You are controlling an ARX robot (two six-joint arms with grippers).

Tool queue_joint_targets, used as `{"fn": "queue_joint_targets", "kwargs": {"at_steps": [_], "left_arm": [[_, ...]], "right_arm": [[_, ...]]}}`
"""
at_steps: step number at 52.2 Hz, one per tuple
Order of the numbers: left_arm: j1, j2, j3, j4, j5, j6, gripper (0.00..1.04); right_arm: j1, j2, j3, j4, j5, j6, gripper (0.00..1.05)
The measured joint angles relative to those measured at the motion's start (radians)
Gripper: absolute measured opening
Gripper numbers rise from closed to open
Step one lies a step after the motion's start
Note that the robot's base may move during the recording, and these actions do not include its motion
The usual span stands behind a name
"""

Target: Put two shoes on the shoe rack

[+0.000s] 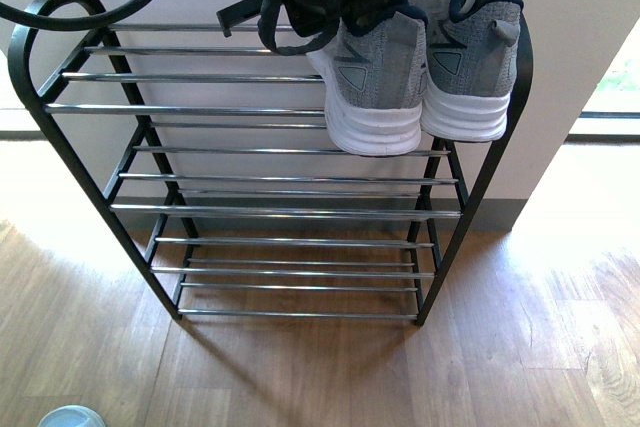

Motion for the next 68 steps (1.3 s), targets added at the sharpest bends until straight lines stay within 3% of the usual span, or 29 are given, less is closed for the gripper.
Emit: {"fn": "queue_joint_targets", "kwargs": {"at_steps": [9,25,33,37,41,47,58,68], "left_arm": [[0.005,-0.001,0.0,-0.04,-0.002,0.06,0.02],[0.043,-0.243,-0.081,-0.091,0.046,0.098,0.63],[0.052,-0.444,-0.174,-0.08,-0.078,0.212,0.83],[0.066,-0.534,-0.289,0.127,-0.179,0.341,0.73],[0.109,-0.636,-0.465,0.362,-0.17,0.486,0.59],[0.161,-0.711,-0.638,0.482,-0.132,0.555,0.45],[0.275,-0.898,-0.988,0.59,-0.015,0.61,0.02],[0.366,-1.057,-1.182,0.615,0.071,0.616,0.01]], "right_arm": [[0.0,0.0,0.0,0.0,0.0,0.0,0.96],[0.0,0.0,0.0,0.0,0.0,0.0,0.96],[0.0,0.0,0.0,0.0,0.0,0.0,0.96],[0.0,0.0,0.0,0.0,0.0,0.0,0.96],[0.0,0.0,0.0,0.0,0.0,0.0,0.96],[0.0,0.0,0.0,0.0,0.0,0.0,0.96],[0.0,0.0,0.0,0.0,0.0,0.0,0.96],[0.0,0.0,0.0,0.0,0.0,0.0,0.96]]}}
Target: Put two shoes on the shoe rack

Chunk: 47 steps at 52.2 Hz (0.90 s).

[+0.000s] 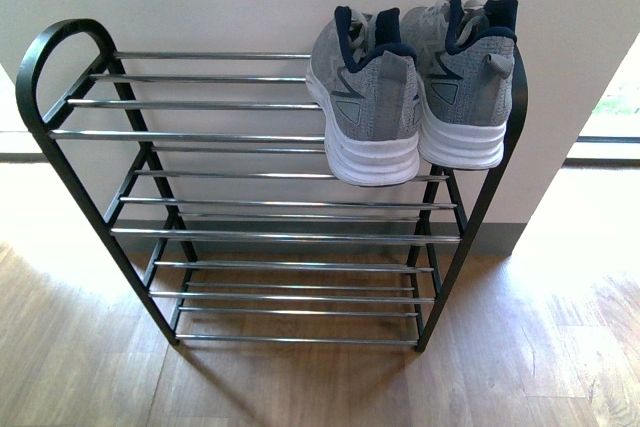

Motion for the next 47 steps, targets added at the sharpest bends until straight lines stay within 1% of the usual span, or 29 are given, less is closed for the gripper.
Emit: {"fn": "queue_joint_targets", "kwargs": {"at_steps": [11,27,31,36,47], "left_arm": [[0.051,-0.116,-0.1,-0.007,0.05,0.002,0.01],[0.102,-0.272,-0.19,-0.076,0.1,0.002,0.01],[0.156,-0.316,-0.206,-0.103,0.174,0.003,0.01],[0.187,-0.362,-0.223,-0.132,0.178,0.002,0.01],[0.19,-0.449,-0.254,-0.19,0.186,0.003,0.01]], "right_arm": [[0.0,0.0,0.0,0.0,0.0,0.0,0.96],[0.0,0.0,0.0,0.0,0.0,0.0,0.96],[0.0,0.0,0.0,0.0,0.0,0.0,0.96],[0.0,0.0,0.0,0.0,0.0,0.0,0.96],[0.0,0.0,0.0,0.0,0.0,0.0,0.96]]}}
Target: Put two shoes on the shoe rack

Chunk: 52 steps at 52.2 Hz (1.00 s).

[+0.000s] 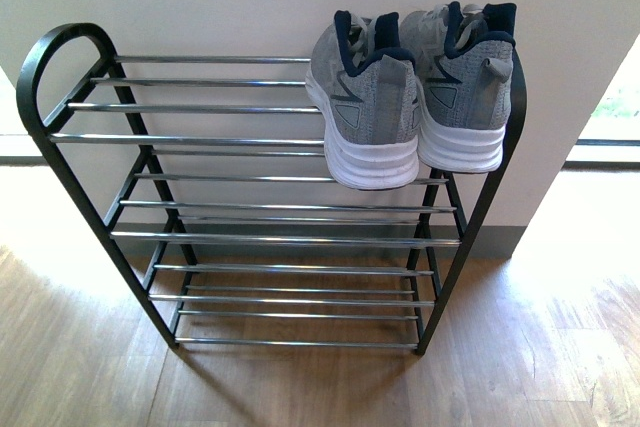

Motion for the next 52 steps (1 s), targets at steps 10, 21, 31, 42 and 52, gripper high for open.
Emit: {"fn": "queue_joint_targets", "kwargs": {"at_steps": [10,21,31,42,52], "left_arm": [[0.0,-0.064,-0.035,-0.024,0.0,0.001,0.01],[0.0,-0.187,-0.035,-0.136,0.0,0.001,0.01],[0.0,-0.283,-0.035,-0.227,0.0,0.001,0.01],[0.0,-0.361,-0.035,-0.304,0.0,0.001,0.01],[0.0,-0.412,-0.035,-0.354,0.0,0.001,0.01]], "right_arm": [[0.0,0.0,0.0,0.0,0.0,0.0,0.96],[0.0,0.0,0.0,0.0,0.0,0.0,0.96],[0.0,0.0,0.0,0.0,0.0,0.0,0.96],[0.0,0.0,0.0,0.0,0.0,0.0,0.96],[0.0,0.0,0.0,0.0,0.0,0.0,0.96]]}}
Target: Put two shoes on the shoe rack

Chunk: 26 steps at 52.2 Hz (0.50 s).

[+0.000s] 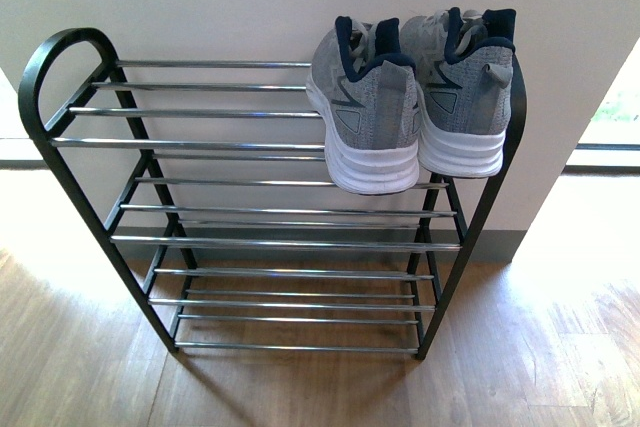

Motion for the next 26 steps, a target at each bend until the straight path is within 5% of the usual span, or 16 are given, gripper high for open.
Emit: {"fn": "queue_joint_targets", "kwargs": {"at_steps": [26], "left_arm": [[0.0,-0.212,0.0,-0.23,-0.001,0.0,0.01]], "right_arm": [[0.0,0.0,0.0,0.0,0.0,0.0,0.96]]}}
